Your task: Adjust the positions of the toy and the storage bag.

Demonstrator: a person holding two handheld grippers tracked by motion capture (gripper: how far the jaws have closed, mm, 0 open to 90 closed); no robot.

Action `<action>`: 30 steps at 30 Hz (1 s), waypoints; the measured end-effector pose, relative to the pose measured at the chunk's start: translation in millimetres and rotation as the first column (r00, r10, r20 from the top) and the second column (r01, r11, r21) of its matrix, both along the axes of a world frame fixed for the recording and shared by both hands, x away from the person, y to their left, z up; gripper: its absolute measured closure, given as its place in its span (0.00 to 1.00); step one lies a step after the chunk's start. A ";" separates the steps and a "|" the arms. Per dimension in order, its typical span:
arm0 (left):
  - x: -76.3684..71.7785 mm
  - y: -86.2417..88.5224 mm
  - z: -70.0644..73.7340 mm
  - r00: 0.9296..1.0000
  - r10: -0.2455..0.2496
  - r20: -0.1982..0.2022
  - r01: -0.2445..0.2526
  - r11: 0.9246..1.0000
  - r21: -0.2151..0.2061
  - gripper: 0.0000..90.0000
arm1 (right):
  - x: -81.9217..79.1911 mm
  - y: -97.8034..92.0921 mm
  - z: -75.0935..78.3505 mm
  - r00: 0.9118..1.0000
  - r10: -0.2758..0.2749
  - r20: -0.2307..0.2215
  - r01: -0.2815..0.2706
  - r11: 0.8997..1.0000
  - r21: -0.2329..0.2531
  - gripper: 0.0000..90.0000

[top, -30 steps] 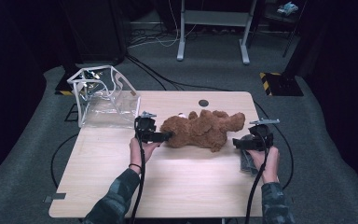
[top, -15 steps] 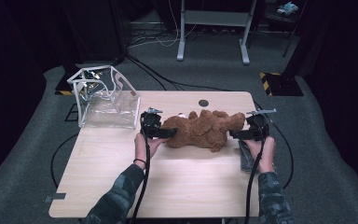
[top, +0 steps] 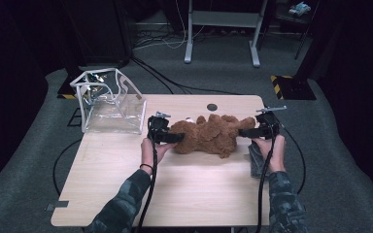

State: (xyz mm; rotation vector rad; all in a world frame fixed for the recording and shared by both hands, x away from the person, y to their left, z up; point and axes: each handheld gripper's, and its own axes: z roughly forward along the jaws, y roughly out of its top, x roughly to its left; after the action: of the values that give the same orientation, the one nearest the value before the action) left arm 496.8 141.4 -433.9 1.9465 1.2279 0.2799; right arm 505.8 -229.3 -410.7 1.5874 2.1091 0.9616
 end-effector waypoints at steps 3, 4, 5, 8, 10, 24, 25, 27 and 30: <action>1.5 -0.8 -2.3 1.000 -0.008 -0.007 0.008 1.000 0.008 0.41 | 4.2 -1.7 -0.8 1.000 -0.007 -0.003 0.007 1.000 0.015 0.11; 1.4 -0.8 -2.9 1.000 -0.003 -0.011 0.003 1.000 0.003 0.43 | 5.5 -2.6 -1.3 1.000 0.004 0.003 -0.004 1.000 0.010 0.13; 1.2 -0.2 -3.3 1.000 -0.007 -0.011 0.007 1.000 0.002 0.43 | 7.0 -0.8 -1.5 1.000 -0.003 -0.009 0.003 1.000 0.021 0.15; 0.2 -0.7 -3.0 1.000 -0.003 -0.010 0.003 1.000 0.000 0.45 | 7.5 4.7 -2.2 1.000 0.006 -0.028 -0.006 1.000 0.011 0.18; -0.1 -0.4 -2.8 1.000 -0.005 -0.002 0.005 1.000 -0.001 0.46 | 8.8 5.0 -3.0 1.000 0.015 -0.021 -0.014 1.000 0.009 0.22; 1.8 -0.3 -5.0 0.999 -0.034 -0.012 0.034 0.999 0.023 0.64 | 12.4 0.5 -8.6 0.999 0.029 -0.017 -0.029 0.999 0.037 0.51; 1.6 -0.6 -5.0 0.999 -0.040 -0.013 0.040 0.999 0.027 0.68 | 12.4 1.1 -8.9 0.999 0.026 -0.024 -0.025 0.999 0.036 0.56; 2.0 -1.2 -6.1 0.999 -0.049 -0.007 0.049 0.998 0.034 0.78 | 12.8 3.0 -10.9 0.999 0.036 -0.029 -0.035 0.999 0.035 0.70; 1.1 -1.3 -7.3 0.998 -0.055 0.007 0.055 0.998 0.031 0.82 | 12.1 7.8 -12.6 0.999 0.025 -0.025 -0.025 0.999 0.023 0.76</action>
State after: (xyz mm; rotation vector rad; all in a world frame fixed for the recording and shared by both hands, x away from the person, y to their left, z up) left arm 498.0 140.0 -441.2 2.0007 1.1693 0.2794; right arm 517.9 -221.5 -423.3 1.5959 2.1470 0.9823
